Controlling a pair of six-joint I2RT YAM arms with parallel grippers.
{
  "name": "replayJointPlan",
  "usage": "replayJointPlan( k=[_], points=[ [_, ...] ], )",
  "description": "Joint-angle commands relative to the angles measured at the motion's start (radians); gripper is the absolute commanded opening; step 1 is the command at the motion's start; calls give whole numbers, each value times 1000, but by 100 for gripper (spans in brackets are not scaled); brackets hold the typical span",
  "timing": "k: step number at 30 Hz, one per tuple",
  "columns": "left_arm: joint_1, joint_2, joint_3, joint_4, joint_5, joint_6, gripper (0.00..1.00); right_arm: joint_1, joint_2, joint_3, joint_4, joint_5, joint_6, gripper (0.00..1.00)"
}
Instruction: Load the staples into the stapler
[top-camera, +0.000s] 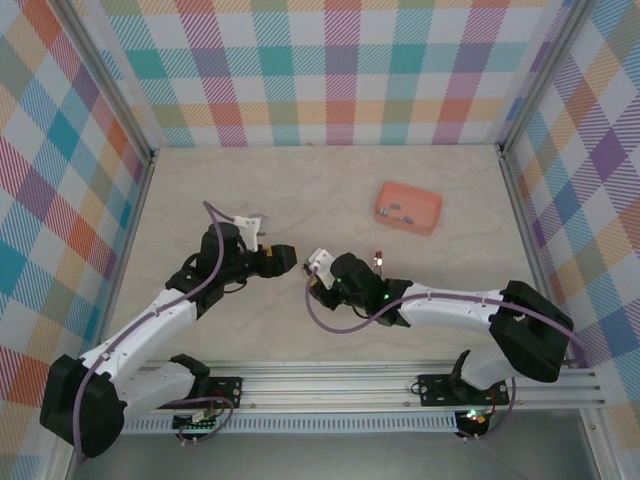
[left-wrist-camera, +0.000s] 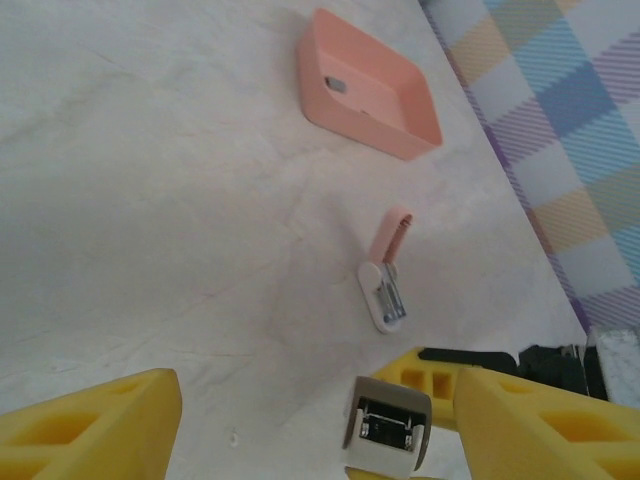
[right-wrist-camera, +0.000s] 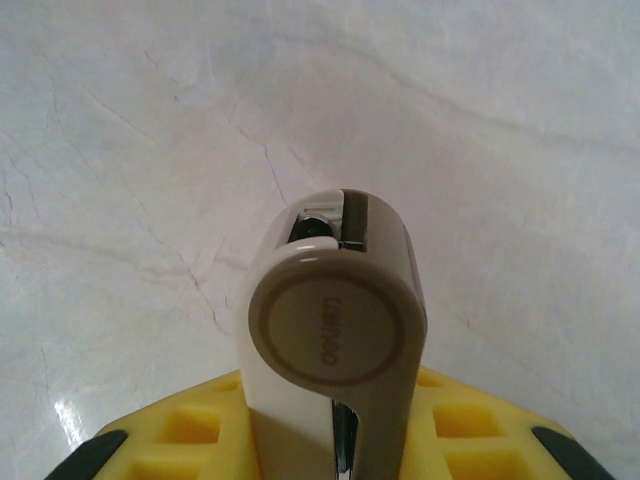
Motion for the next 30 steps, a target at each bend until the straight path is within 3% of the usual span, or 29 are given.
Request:
replayJointPlan(
  k=[1,14,19,23,26,30],
  points=[
    [-33,32,52,-1,86,73,71,5,-20,-4,155,-16,-60,28],
    [-79,90,63,21,88,74,57,4,-17,-5,191,46,-29,29],
    [-84,106,66,36,114,73,41,4,-12,4,200,52,-21,29],
    [-83,105,71,40,133,84,23,4,-11,3,197,57,-18,30],
    [-84,89,71,27,126,130,8,5,-23,-4,182,62,-16,38],
    [-82,67,77,-1,100,230,2,-4,-76,-30,136,35,-40,53]
  ],
)
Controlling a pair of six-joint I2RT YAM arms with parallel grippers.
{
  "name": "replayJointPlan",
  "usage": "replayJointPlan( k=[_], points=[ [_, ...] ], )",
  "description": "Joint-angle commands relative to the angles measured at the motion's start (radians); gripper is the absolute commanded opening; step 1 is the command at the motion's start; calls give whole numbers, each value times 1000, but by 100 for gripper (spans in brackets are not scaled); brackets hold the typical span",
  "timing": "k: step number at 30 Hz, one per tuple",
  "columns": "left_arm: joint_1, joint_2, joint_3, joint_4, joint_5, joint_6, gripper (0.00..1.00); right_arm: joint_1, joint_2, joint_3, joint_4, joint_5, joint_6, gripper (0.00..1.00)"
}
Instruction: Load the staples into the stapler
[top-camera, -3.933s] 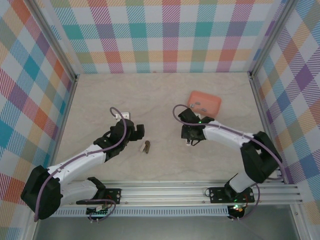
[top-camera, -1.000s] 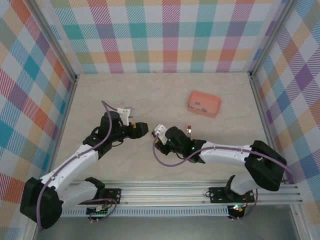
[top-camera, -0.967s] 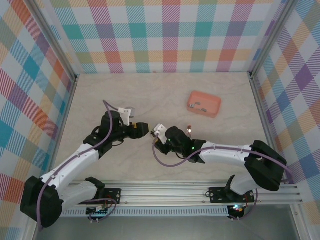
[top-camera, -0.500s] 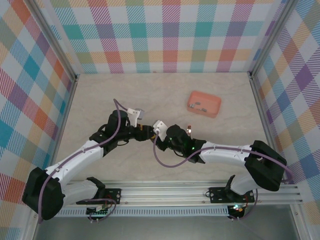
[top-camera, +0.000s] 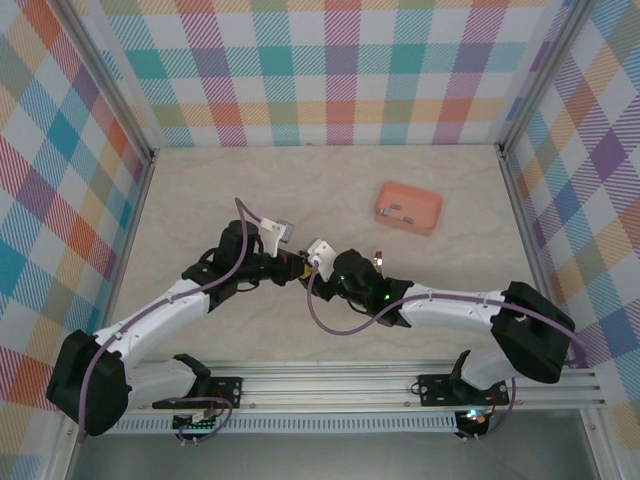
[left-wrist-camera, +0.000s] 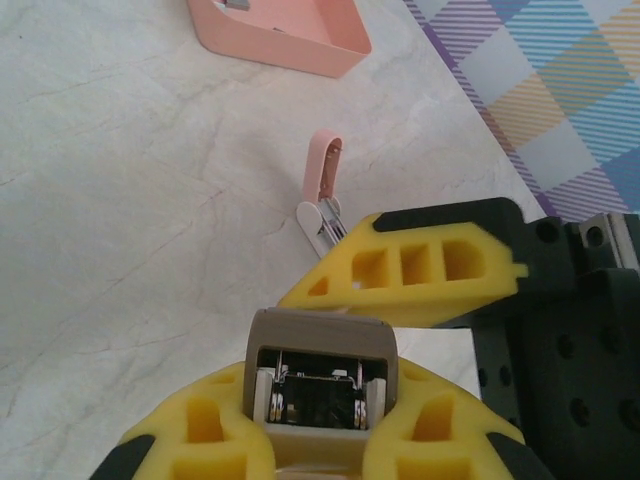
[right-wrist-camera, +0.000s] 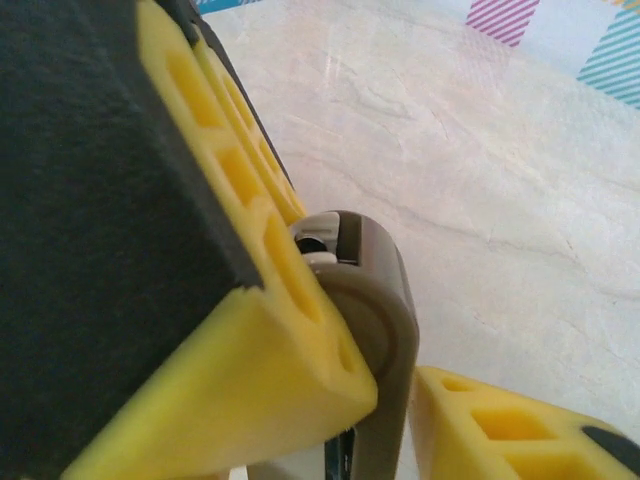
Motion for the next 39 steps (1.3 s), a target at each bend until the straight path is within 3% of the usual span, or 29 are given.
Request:
replayJointPlan(
  k=[1,7,11,15,20,24,30,39],
  points=[
    [-2,-32,50,-26,6,127,1,-14,-77,-28,-35,-48,-10,55],
    [-2,-42,123,-167,71,410,0,-132,-276,-111,-145,-370,-32,59],
    [-2,-54,142,-212,157,581,0,-215,-367,-105,-265,-560,-135,62],
    [-4,-59,159,-294,229,749,0,-278,-386,-55,-395,-654,-225,64],
    [-4,-12,251,-497,300,943,0,-282,-335,31,-557,-652,-405,63],
    [-4,36,299,-564,342,1008,0,-282,-258,96,-593,-742,-446,61],
    [-4,48,291,-542,390,1034,0,-282,-177,122,-490,-917,-422,59],
    [-4,25,275,-522,404,1042,0,-282,-119,146,-419,-1040,-382,57]
  ],
)
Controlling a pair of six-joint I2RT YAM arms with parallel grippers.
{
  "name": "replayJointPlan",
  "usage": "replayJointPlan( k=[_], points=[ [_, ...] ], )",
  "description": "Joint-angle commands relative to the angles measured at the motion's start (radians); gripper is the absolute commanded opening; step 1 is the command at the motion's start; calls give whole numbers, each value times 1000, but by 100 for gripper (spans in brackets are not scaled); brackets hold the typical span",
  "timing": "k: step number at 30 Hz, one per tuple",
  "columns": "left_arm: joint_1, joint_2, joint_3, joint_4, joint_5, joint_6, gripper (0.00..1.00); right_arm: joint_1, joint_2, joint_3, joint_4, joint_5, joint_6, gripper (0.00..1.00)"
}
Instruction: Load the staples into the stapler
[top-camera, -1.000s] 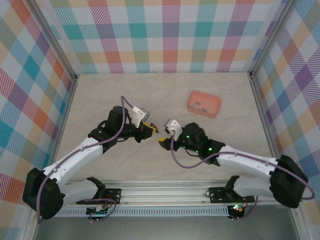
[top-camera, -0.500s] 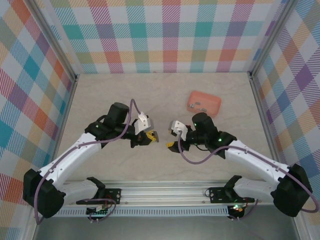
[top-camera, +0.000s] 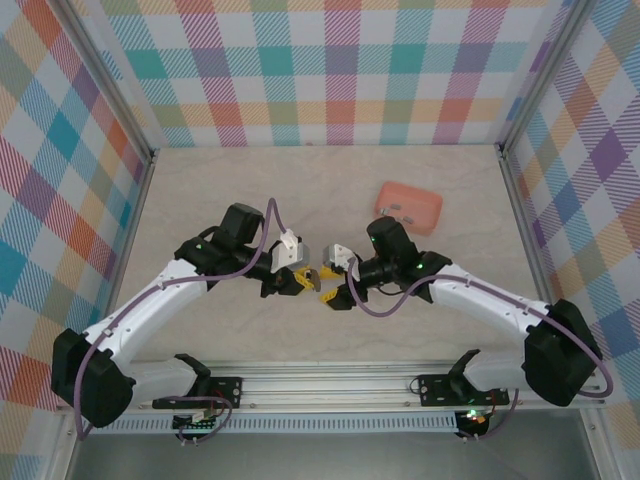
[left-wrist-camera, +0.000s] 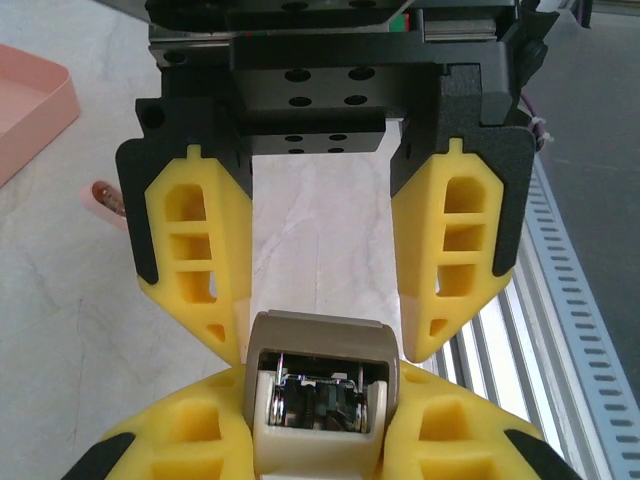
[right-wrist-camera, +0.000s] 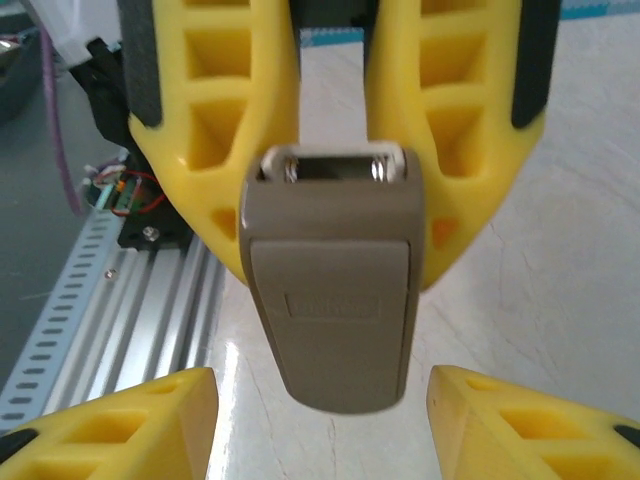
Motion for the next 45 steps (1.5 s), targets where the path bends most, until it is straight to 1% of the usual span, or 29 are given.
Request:
replayJointPlan(
  k=[1,5,12,14,17,19,20,21,24,25,26,27,31,34,35,37,39,45],
  points=[
    [-4,-25,-8,7,50,28,0,0,16,37,52,-101,14,56],
    [-4,-27,-10,13,53,22,0,-2,28,40,82,-84,40,53],
    [-4,-27,-12,29,64,0,0,-1,31,41,92,-56,51,42],
    [-4,-23,-11,31,65,-1,0,0,31,41,92,-50,51,36],
    [-4,-24,-11,37,64,-9,0,-1,28,36,93,-34,50,23],
    [-4,-28,-14,44,49,-18,1,-2,22,28,98,-25,47,20],
    [-4,-33,-17,50,36,-23,8,-1,16,22,100,-18,46,19],
    [-4,-37,-21,55,20,-30,18,-1,12,18,102,-9,47,19],
    [-4,-72,-44,94,-49,-60,52,-2,-7,-14,126,29,67,19],
    [-4,-94,-55,118,-78,-74,68,-6,-14,-29,144,41,85,19],
    [-3,-116,-75,153,-116,-101,98,-13,-19,-43,167,50,115,19],
    [-4,-137,-92,190,-157,-126,100,-22,-20,-53,184,57,147,19],
    [-4,-227,-161,289,-316,-182,100,-68,-8,-48,209,62,320,19],
    [-7,-276,-221,369,-386,-197,100,-82,10,-6,164,59,458,21],
    [-8,-282,-240,396,-403,-215,100,-83,14,3,155,54,495,21],
    [-14,-277,-259,417,-404,-225,99,-84,20,14,153,27,555,21],
    [-28,-266,-279,451,-425,-237,98,-84,24,21,153,3,601,18],
    [-64,-261,-342,535,-462,-203,94,-92,45,44,131,-91,647,12]
  ],
)
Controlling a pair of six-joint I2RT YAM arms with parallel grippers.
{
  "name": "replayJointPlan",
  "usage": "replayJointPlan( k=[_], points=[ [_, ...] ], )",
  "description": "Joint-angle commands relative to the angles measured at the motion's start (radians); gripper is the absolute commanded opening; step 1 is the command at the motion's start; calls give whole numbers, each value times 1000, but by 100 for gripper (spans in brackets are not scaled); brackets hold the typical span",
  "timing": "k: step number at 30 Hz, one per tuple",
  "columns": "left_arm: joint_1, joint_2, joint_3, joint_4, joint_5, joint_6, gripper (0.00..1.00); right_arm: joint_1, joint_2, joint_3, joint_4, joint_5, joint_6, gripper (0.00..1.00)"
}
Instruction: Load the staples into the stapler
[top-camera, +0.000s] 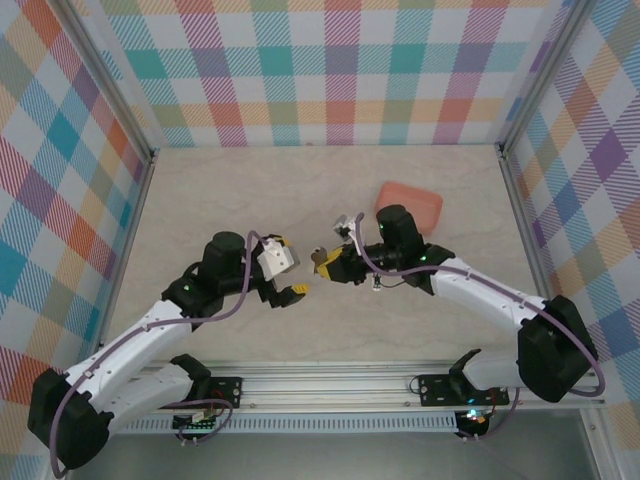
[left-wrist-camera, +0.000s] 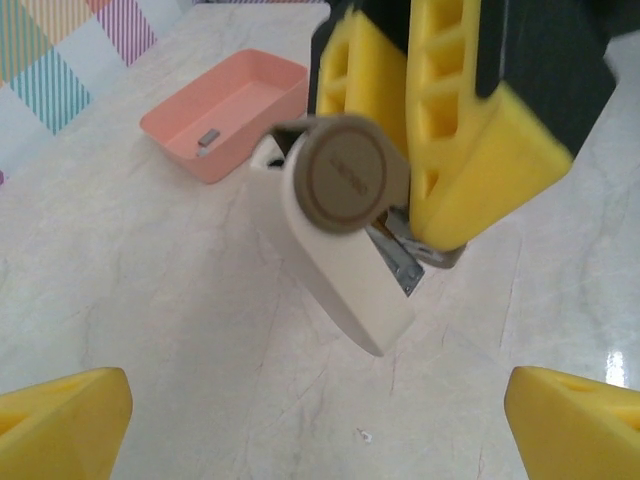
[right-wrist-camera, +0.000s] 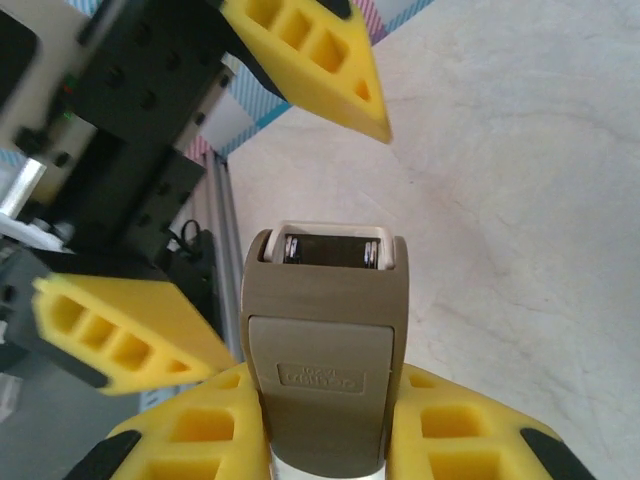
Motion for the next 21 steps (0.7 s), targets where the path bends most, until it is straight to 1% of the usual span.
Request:
replayJointPlan(
  k=[1,5,7,12,16,21],
  points=[
    [-22,-3,-18,90,-34,27,93,-15,23,34,5,-105,90,11],
    [-39,-4,-33,121,-33,48,90,-52,61,44,79,-221,185,6],
    [-42,0,-30,119,-33,47,90,-54,74,51,94,-250,194,5],
    [-46,3,-32,131,-55,44,88,-55,76,51,104,-260,199,4],
    [-49,25,-26,137,-32,43,88,-55,76,49,133,-263,217,4],
    [-63,63,-18,170,-29,37,88,-57,75,51,148,-271,228,3]
  ],
)
